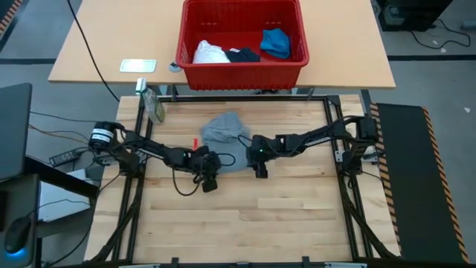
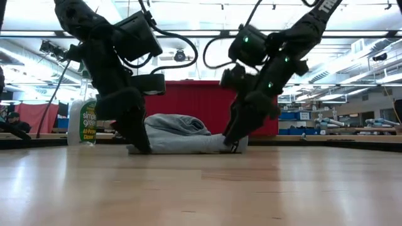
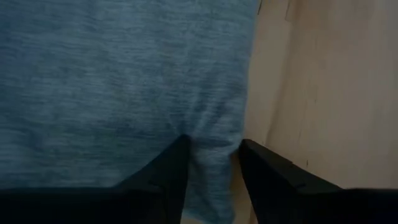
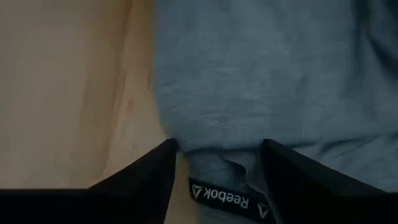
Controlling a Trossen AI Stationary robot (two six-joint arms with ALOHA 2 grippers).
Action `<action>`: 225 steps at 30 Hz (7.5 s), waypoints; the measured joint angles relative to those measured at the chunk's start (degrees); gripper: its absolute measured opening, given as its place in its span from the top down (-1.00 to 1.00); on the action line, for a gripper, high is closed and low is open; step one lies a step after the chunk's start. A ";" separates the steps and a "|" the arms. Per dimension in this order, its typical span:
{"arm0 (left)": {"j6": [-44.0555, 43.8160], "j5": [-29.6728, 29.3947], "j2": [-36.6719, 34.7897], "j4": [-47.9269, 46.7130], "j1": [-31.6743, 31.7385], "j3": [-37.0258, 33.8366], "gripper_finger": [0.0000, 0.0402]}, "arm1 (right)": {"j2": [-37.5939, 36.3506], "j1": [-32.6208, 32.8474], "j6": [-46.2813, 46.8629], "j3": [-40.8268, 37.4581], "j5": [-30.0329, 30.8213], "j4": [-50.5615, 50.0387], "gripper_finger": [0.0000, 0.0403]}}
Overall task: Fold laundry
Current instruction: Fold the gray shirt
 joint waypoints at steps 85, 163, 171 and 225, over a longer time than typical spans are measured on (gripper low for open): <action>-24.98 15.22 -10.37 -17.37 41.53 12.63 1.00 | -21.65 -10.66 51.31 0.08 6.21 -7.58 0.43; -20.37 13.90 -1.59 -2.35 23.35 5.13 0.30 | 7.13 -4.96 41.33 23.36 -10.67 -18.87 0.78; -28.24 8.79 -10.82 -2.28 14.57 -0.55 0.30 | -1.02 -5.90 37.23 23.13 -5.01 -26.35 0.78; -59.23 -4.77 -40.94 -30.97 -19.80 -18.32 0.30 | -22.43 3.03 73.68 -18.71 3.37 8.61 0.78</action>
